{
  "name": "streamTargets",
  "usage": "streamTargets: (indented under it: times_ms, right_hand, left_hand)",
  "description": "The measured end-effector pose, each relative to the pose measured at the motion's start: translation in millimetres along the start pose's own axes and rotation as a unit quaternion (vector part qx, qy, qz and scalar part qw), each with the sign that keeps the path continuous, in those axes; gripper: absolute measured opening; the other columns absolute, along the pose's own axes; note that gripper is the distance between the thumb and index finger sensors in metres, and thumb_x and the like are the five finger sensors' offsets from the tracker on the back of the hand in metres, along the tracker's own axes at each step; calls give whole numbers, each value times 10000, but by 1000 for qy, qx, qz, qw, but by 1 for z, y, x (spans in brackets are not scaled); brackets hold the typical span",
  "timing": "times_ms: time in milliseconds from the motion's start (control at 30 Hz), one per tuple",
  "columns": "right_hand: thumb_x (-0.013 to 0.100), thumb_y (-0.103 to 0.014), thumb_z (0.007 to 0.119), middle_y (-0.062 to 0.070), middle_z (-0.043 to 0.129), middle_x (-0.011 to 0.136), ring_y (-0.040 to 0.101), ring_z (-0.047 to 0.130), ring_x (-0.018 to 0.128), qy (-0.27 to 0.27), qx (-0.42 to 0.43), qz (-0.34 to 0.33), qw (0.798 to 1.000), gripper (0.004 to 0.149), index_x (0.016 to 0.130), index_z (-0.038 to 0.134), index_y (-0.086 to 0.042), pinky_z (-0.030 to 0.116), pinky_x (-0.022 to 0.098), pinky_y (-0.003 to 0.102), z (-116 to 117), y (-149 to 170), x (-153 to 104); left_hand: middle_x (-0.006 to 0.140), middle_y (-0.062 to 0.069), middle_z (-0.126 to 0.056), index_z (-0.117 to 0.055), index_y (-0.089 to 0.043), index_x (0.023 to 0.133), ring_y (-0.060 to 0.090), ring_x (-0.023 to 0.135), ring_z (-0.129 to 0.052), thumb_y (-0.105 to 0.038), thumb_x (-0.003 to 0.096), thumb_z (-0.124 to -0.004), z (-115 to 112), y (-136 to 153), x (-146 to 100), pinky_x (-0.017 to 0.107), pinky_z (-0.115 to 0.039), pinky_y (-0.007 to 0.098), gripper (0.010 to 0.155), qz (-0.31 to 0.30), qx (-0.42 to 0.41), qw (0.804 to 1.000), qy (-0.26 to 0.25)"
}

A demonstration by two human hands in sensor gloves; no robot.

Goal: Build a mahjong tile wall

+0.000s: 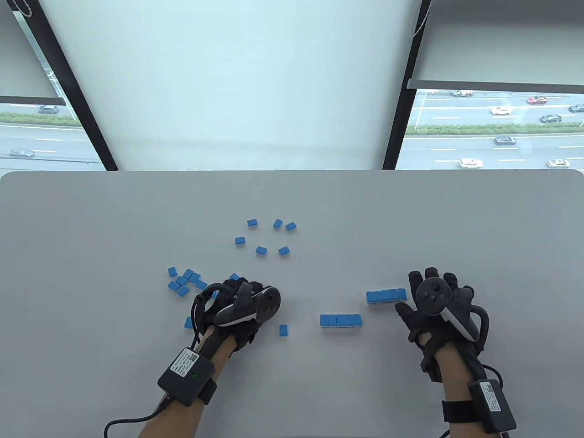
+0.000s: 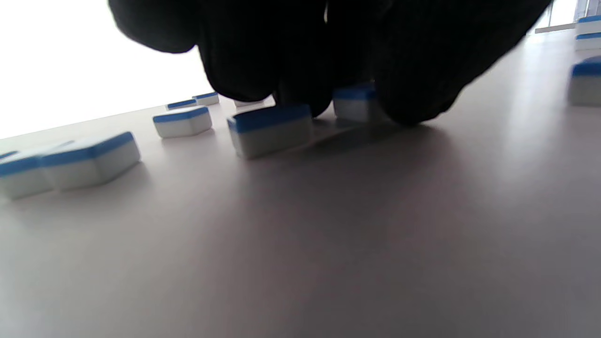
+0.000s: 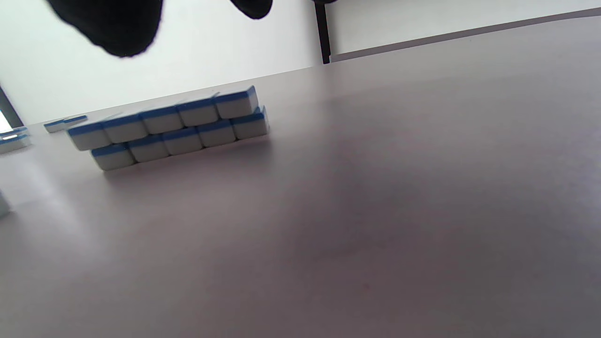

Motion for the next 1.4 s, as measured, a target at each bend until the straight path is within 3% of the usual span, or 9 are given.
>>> streamTargets:
  times_ms: [600, 933, 1100, 1400]
  right_hand:
    - [402, -622, 688, 7, 203, 1138, 423, 145, 1004, -6, -11, 4, 1000, 790, 1054, 337, -345, 104, 643, 655, 3, -2, 0]
    - [403, -621, 688, 6, 201, 1138, 422, 143, 1004, -5, -13, 3, 1000, 790, 1054, 337, -344, 103, 643, 655, 3, -3, 0]
    - [405, -621, 688, 7, 202, 1138, 422, 145, 1004, -4, -15, 1, 1000, 786, 1054, 339, -345, 104, 643, 655, 3, -4, 1]
    - [402, -621, 688, 7, 204, 1137, 422, 145, 1004, -4, -15, 0, 1000, 788, 1054, 341, -343, 104, 643, 655, 3, -3, 1]
  left_hand:
    - [867, 6, -891, -781, -213, 923, 257, 760, -866, -442, 398, -878, -2, -1, 0, 657, -669, 587, 580, 5, -18, 1000, 2]
    - [845, 33, -904, -789, -171, 917, 263, 730, -889, -453, 384, -895, 35, -3, -28, 629, -702, 591, 612, -10, -66, 997, -48]
    - [849, 33, -895, -775, -168, 923, 261, 731, -887, -446, 387, -897, 36, -14, -34, 631, -700, 590, 616, -14, -77, 997, -23]
    - [847, 38, -891, -771, -158, 923, 261, 728, -891, -453, 389, -901, 14, -32, -27, 624, -708, 590, 624, -17, -57, 996, 59]
Point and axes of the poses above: the tracker on the back of each hand, its own y axis roughly to the little-finger side, its own x axis roughly from the wrist to the fingertips, z = x × y, the point moved 2 cm from there along x, roughly from the wrist to the fingertips
